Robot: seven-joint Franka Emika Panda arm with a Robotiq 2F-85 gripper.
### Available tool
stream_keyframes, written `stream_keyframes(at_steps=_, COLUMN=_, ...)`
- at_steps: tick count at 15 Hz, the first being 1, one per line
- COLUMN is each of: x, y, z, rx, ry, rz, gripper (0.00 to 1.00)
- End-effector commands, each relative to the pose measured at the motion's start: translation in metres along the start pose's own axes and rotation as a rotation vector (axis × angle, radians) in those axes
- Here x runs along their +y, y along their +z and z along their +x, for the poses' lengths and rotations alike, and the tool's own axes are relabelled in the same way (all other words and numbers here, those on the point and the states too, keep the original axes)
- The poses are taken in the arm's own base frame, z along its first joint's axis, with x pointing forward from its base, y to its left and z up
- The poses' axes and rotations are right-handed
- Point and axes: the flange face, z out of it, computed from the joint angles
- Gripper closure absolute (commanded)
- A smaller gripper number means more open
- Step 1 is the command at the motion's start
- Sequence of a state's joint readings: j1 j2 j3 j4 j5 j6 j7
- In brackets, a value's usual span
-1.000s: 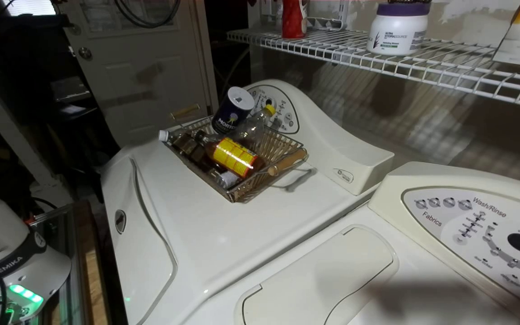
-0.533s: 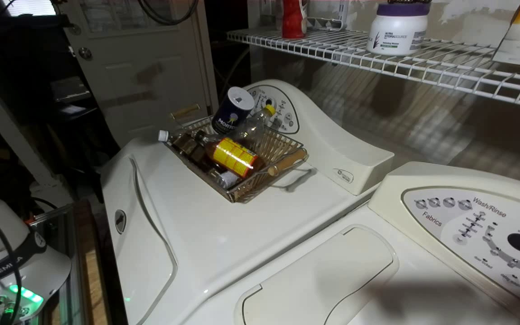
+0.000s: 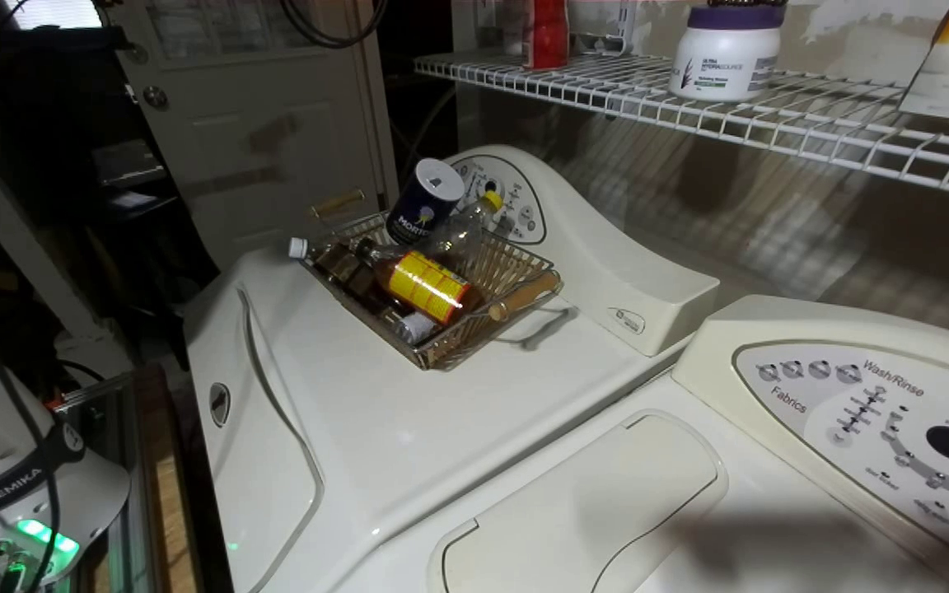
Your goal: Remove the orange container from the bottom white rack to the basket on the left washing machine
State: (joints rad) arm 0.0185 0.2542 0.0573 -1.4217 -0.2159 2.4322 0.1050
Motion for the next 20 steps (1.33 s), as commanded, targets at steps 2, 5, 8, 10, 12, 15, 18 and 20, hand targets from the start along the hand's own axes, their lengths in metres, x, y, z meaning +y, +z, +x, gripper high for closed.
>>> stream_keyframes(at_steps=2, x=0.002, y=0.007, z=0.011, rx=0.009, ry=0.018, rz=0.002, gripper=0.45)
stream_keyframes(at_steps=5, x=0.003, y=0.009, z=0.012, rx=0.005, ry=0.022, rz=0.003, gripper=0.52)
stream_keyframes(at_steps=8, x=0.004, y=0.010, z=0.011, rx=0.004, ry=0.028, rz=0.004, gripper=0.52)
stream_keyframes(at_steps=10, x=0.005, y=0.007, z=0.009, rx=0.006, ry=0.033, rz=0.004, gripper=0.52)
stream_keyframes(at_steps=12, x=0.004, y=0.004, z=0.007, rx=0.007, ry=0.039, rz=0.014, gripper=0.52)
stream_keyframes(at_steps=15, x=0.005, y=0.001, z=0.005, rx=0.014, ry=0.046, rz=0.015, gripper=0.52)
stream_keyframes(at_steps=18, x=0.007, y=-0.006, z=0.003, rx=0.031, ry=0.053, rz=0.016, gripper=0.52)
stream_keyframes(at_steps=20, x=0.007, y=-0.009, z=0.002, rx=0.043, ry=0.058, rz=0.015, gripper=0.52)
